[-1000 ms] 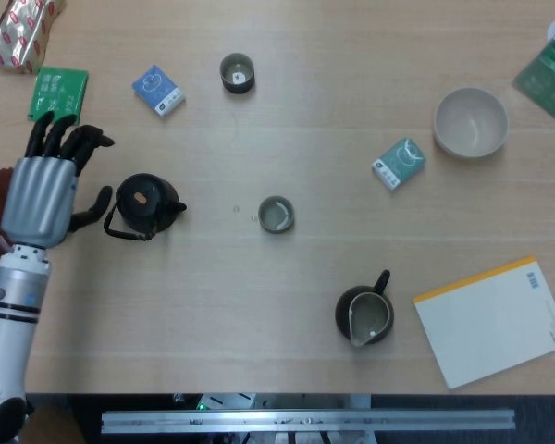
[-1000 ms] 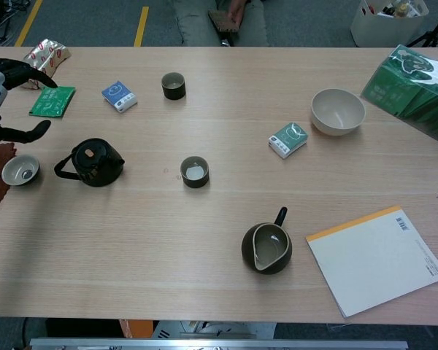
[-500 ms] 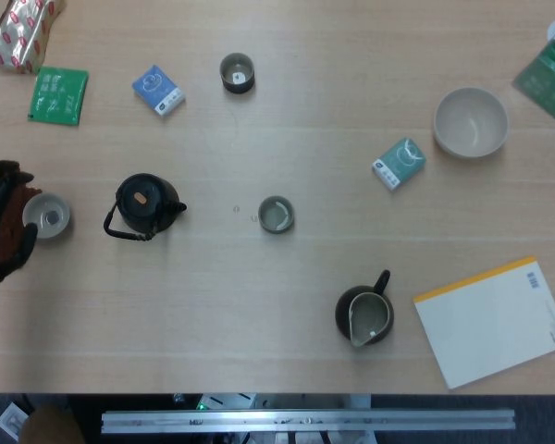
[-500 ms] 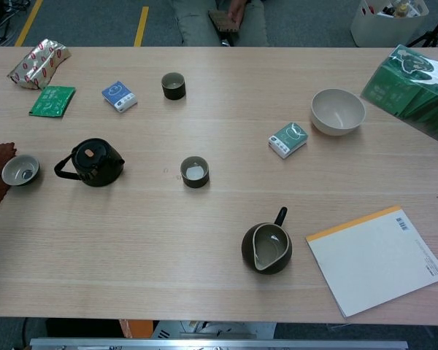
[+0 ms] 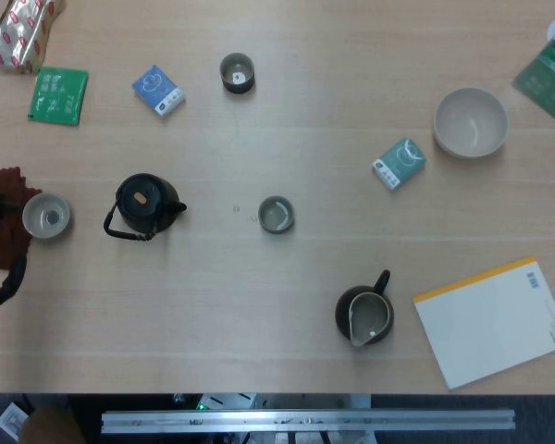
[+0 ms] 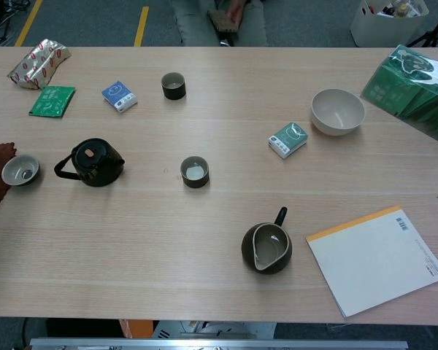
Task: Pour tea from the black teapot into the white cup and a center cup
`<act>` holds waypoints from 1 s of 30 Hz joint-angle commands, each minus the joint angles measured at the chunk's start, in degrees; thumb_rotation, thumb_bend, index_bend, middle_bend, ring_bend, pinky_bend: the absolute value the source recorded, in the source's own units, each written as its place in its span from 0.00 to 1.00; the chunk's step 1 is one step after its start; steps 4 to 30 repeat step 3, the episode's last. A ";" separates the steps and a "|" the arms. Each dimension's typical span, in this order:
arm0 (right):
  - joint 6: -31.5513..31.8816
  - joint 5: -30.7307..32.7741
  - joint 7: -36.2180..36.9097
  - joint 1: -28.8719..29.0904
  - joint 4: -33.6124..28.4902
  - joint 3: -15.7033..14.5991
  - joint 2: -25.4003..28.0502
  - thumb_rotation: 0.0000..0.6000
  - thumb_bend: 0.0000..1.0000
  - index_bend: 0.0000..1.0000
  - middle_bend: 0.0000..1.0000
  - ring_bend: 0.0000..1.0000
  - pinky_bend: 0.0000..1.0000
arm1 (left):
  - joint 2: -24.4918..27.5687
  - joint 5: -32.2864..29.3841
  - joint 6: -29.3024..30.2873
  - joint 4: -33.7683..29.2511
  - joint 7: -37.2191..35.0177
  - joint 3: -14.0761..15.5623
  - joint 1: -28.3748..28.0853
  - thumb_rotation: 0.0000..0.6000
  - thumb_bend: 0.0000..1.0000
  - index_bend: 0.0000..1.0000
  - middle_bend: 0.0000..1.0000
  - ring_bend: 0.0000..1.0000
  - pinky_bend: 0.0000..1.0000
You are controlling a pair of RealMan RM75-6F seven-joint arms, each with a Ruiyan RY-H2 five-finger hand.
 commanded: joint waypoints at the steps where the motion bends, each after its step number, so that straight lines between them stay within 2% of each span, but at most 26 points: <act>1: -0.01 0.07 -0.13 -0.03 -0.14 0.20 0.03 1.00 0.09 0.18 0.15 0.01 0.08 | -0.03 -0.29 -0.22 -0.07 0.06 -0.37 0.16 1.00 0.33 0.29 0.24 0.11 0.07; 30: -0.13 0.15 -0.25 -0.02 -0.27 0.33 0.04 1.00 0.09 0.18 0.15 0.01 0.08 | -0.11 -0.50 -0.32 -0.02 -0.07 -0.66 0.26 1.00 0.33 0.29 0.24 0.11 0.07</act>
